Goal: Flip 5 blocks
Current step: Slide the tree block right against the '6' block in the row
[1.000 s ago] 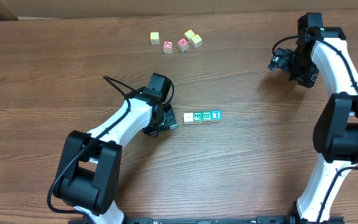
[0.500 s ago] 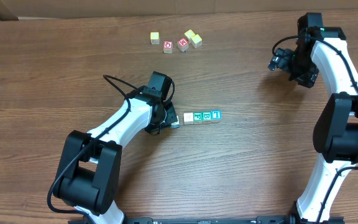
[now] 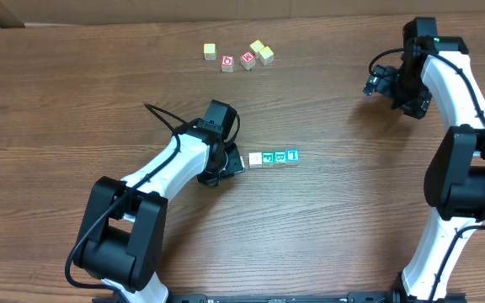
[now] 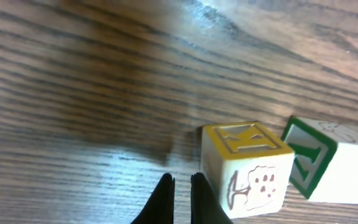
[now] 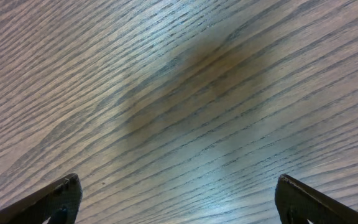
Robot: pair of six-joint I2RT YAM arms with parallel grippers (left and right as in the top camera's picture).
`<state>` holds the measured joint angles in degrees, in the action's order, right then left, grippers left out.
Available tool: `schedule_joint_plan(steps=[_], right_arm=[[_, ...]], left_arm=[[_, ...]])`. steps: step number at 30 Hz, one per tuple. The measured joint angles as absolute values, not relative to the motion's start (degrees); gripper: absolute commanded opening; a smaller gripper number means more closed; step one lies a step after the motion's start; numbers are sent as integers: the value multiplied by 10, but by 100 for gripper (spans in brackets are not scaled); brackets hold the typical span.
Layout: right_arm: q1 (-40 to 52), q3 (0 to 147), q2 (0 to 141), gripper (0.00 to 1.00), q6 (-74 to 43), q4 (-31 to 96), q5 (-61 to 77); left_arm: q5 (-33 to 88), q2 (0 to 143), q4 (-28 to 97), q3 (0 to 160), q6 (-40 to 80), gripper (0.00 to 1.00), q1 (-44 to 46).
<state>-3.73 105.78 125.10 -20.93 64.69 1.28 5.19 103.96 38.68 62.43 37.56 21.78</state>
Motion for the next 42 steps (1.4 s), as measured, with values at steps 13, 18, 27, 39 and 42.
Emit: schedule_joint_plan(steps=[13, 18, 27, 39, 42], right_arm=[[-37, 1058, 1251, 100, -209, 647, 13], [-37, 1058, 1251, 100, -209, 647, 13], [-37, 1058, 1251, 100, -209, 647, 13], [-37, 1058, 1251, 100, -209, 647, 13], [-37, 1058, 1251, 100, -209, 647, 13]], left_arm=[[52, 1040, 350, 622, 376, 4, 218], [52, 1040, 342, 622, 376, 4, 218], [51, 1040, 326, 622, 376, 4, 218], [49, 1040, 317, 622, 376, 4, 218], [49, 1040, 316, 622, 378, 4, 218]])
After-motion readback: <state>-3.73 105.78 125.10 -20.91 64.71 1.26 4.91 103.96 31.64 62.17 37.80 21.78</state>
